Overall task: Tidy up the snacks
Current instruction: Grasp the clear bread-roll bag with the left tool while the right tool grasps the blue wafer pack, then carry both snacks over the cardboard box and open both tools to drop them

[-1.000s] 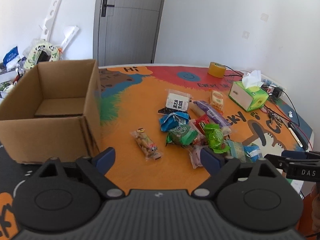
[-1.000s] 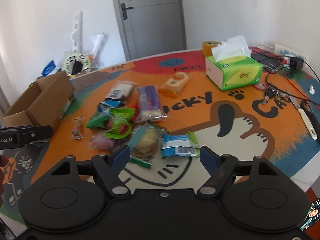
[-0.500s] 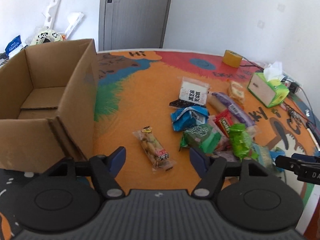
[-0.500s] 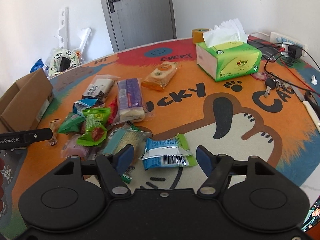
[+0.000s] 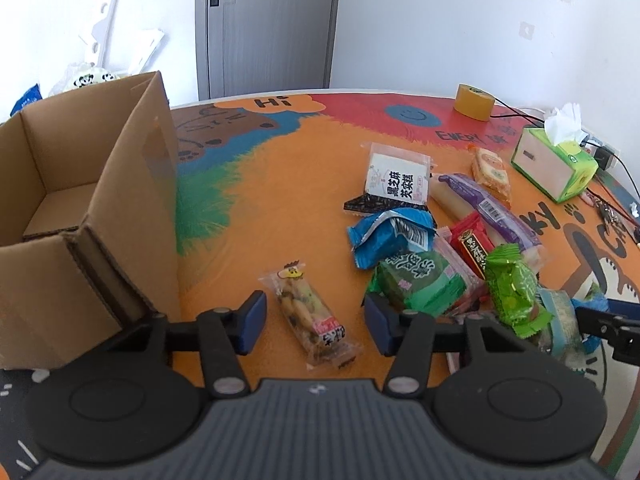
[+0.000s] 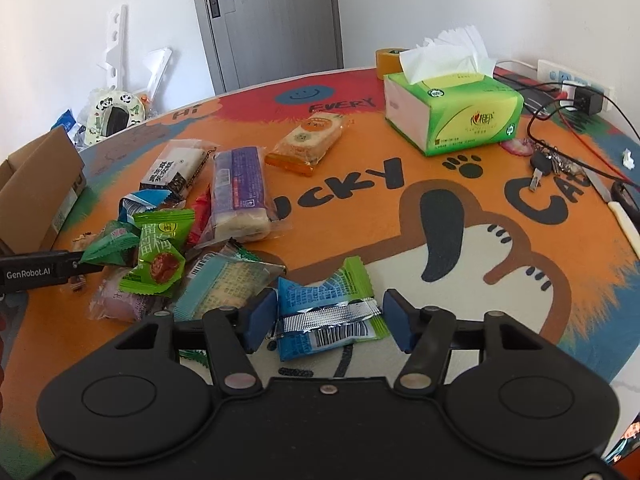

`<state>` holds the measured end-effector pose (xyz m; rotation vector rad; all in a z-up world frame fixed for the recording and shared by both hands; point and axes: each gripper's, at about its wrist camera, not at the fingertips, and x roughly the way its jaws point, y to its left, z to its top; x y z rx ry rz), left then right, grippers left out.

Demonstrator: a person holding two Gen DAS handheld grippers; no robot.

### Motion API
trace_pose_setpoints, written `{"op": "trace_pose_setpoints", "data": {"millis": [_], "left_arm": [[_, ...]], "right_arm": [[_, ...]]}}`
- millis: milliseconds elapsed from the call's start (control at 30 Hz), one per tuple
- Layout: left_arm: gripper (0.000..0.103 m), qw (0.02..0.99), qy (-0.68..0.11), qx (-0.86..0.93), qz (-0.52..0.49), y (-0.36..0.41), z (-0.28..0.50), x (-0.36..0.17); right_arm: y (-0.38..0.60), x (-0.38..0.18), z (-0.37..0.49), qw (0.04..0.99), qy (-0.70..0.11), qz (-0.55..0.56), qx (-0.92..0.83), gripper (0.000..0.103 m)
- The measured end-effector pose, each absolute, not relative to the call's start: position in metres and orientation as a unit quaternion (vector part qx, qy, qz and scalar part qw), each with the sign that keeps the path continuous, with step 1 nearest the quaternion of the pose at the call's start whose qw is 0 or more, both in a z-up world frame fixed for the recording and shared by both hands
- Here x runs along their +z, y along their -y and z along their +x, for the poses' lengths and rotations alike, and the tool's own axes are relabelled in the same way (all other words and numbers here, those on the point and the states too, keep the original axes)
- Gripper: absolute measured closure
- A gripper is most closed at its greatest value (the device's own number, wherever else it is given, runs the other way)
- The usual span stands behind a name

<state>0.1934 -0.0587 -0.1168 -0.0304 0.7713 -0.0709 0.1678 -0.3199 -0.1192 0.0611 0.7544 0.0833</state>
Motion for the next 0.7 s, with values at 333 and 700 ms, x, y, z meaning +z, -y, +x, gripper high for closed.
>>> {"op": "trace_pose_setpoints", "data": {"millis": [333,700], "left_arm": [[0.086,0.922,-0.382,-0.059,-0.018,0.059,0.189,-0.106],[0.086,0.933,-0.353,-0.064,-0.021,0.051,0.172,-0.07]], "right_arm": [[0.325,-0.112,0.166,0.931,-0.358,0.05,0.038,0.064],[0.311,-0.084,0.169,0.935,-0.341,0.058,0.079,0.065]]}}
